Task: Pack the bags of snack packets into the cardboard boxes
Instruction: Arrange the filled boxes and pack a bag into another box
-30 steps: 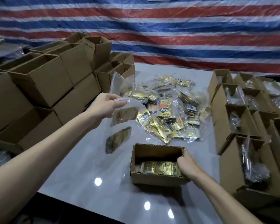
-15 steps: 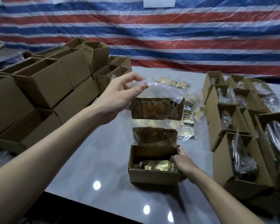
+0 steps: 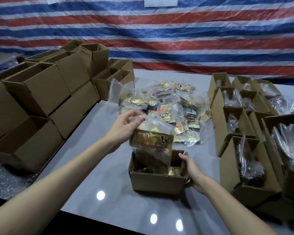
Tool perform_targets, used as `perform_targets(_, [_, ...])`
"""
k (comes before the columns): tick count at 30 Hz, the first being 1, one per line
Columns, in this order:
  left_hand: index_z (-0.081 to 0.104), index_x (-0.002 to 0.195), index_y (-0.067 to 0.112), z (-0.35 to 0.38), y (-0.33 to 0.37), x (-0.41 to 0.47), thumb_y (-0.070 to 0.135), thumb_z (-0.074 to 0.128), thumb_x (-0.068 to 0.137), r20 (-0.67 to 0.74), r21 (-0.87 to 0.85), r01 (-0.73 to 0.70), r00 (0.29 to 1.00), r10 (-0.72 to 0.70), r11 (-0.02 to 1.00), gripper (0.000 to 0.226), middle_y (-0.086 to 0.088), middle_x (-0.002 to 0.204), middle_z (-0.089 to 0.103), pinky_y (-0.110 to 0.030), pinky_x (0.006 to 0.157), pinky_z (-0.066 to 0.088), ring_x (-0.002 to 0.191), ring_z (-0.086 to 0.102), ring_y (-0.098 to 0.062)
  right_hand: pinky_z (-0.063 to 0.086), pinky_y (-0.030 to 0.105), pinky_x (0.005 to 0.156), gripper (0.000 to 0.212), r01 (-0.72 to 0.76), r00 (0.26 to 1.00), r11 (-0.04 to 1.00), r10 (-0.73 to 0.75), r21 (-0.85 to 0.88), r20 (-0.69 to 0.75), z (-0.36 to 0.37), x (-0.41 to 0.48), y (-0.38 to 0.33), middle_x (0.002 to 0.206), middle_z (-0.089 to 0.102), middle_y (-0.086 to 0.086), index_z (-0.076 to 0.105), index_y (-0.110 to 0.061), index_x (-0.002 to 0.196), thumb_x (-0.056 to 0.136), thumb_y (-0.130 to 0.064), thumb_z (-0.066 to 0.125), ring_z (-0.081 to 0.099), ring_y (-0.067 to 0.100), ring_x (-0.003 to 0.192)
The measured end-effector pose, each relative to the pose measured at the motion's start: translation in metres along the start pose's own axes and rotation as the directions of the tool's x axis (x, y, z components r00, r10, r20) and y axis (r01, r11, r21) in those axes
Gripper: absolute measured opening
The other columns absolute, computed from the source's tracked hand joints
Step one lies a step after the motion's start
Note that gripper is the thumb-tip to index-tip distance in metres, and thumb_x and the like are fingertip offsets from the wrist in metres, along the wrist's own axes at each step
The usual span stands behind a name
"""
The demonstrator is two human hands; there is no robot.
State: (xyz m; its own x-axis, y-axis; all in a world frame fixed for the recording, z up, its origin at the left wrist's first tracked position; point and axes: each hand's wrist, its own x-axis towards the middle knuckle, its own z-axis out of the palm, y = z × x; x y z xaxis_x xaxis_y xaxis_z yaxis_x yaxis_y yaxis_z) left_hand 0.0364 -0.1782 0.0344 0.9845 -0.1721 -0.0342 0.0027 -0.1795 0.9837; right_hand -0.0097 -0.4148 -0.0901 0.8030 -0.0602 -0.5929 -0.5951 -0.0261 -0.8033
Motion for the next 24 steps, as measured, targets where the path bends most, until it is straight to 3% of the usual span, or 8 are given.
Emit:
perform_targets(2, [0.061, 0.097, 0.013, 0.006, -0.008, -0.001, 0.025, 0.057, 0.099, 0.038, 0.071, -0.002, 0.999, -0.001, 0.997, 0.013, -0.020, 0.095, 0.060, -0.031, 0.062, 0.043, 0.081, 0.055, -0.023, 0.045, 0.027, 0.056, 0.034, -0.003, 1.000, 1.000, 0.002, -0.027, -0.021, 0.001, 0.005, 0.000, 0.058, 0.062, -0.006, 0.056, -0.017, 0.086, 0.103, -0.041, 0.039, 0.055, 0.011, 0.048])
perform_targets(7, [0.062, 0.096, 0.012, 0.022, -0.018, -0.002, 0.025, 0.058, 0.099, 0.122, 0.201, -0.217, 0.973, 0.196, 0.955, 0.013, -0.022, 0.084, 0.053, -0.031, 0.069, 0.038, 0.075, 0.049, -0.020, 0.047, 0.043, 0.094, 0.040, -0.011, 0.999, 0.995, 0.006, -0.103, -0.043, -0.001, 0.015, 0.004, 0.086, 0.061, 0.002, 0.060, -0.014, 0.114, 0.102, -0.045, 0.037, 0.058, 0.022, 0.082])
perform_targets(9, [0.063, 0.098, 0.008, 0.026, -0.026, -0.003, 0.019, 0.058, 0.099, 0.217, 0.296, -0.324, 0.939, 0.267, 0.898, 0.012, -0.019, 0.087, 0.058, -0.032, 0.073, 0.043, 0.078, 0.054, -0.020, 0.048, 0.039, 0.085, 0.041, -0.019, 0.999, 0.995, 0.014, -0.100, -0.048, -0.001, 0.016, 0.003, 0.083, 0.064, 0.003, 0.061, -0.014, 0.115, 0.102, -0.046, 0.038, 0.060, 0.022, 0.075])
perform_targets(12, [0.067, 0.103, 0.007, 0.026, -0.046, -0.003, 0.016, 0.061, 0.097, 0.414, 0.533, -0.468, 0.871, 0.265, 0.705, 0.013, -0.006, 0.099, 0.058, -0.033, 0.084, 0.046, 0.092, 0.056, -0.019, 0.044, 0.032, 0.069, 0.041, -0.019, 0.999, 0.994, 0.015, -0.111, -0.044, 0.000, 0.015, 0.001, 0.070, 0.066, -0.002, 0.062, -0.016, 0.110, 0.101, -0.046, 0.037, 0.061, 0.016, 0.062])
perform_targets(17, [0.066, 0.103, 0.020, 0.031, -0.067, -0.011, 0.036, 0.055, 0.098, 0.522, 0.708, -0.485, 0.849, 0.081, 0.513, 0.020, 0.003, 0.099, 0.056, -0.031, 0.077, 0.043, 0.095, 0.057, -0.019, 0.044, 0.034, 0.068, 0.038, 0.026, 0.999, 0.999, -0.028, -0.042, -0.041, 0.000, 0.018, 0.002, 0.061, 0.065, 0.006, 0.060, -0.009, 0.115, 0.103, -0.039, 0.040, 0.059, 0.020, 0.054])
perform_targets(20, [0.064, 0.100, 0.020, 0.033, -0.073, -0.015, 0.052, 0.046, 0.098, 0.508, 0.804, -0.385, 0.841, -0.187, 0.454, 0.037, 0.003, 0.097, 0.056, -0.028, 0.071, 0.038, 0.094, 0.057, -0.020, 0.053, 0.024, 0.061, 0.034, 0.039, 0.998, 0.999, -0.040, -0.027, -0.044, 0.002, 0.017, -0.001, 0.098, 0.073, 0.008, 0.058, -0.007, 0.121, 0.104, -0.031, 0.042, 0.069, 0.027, 0.078])
perform_targets(22, [0.063, 0.102, 0.025, 0.033, -0.071, -0.013, 0.066, 0.035, 0.093, 0.431, 0.857, -0.236, 0.814, -0.388, 0.458, 0.051, -0.004, 0.110, 0.064, -0.031, 0.075, 0.038, 0.095, 0.054, -0.021, 0.052, 0.029, 0.094, 0.039, 0.040, 0.998, 0.997, -0.043, -0.061, -0.055, 0.002, 0.018, -0.001, 0.131, 0.064, 0.009, 0.055, -0.010, 0.132, 0.103, -0.032, 0.043, 0.061, 0.030, 0.117])
perform_targets(24, [0.060, 0.110, 0.028, 0.040, -0.070, -0.007, 0.063, 0.021, 0.091, 0.369, 0.899, -0.166, 0.785, -0.498, 0.404, 0.056, -0.013, 0.128, 0.059, -0.035, 0.081, 0.034, 0.104, 0.052, -0.028, 0.039, 0.041, 0.112, 0.040, 0.037, 0.997, 0.995, -0.043, -0.097, -0.066, 0.003, 0.017, -0.001, 0.137, 0.058, 0.004, 0.054, -0.013, 0.135, 0.102, -0.034, 0.044, 0.053, 0.024, 0.127])
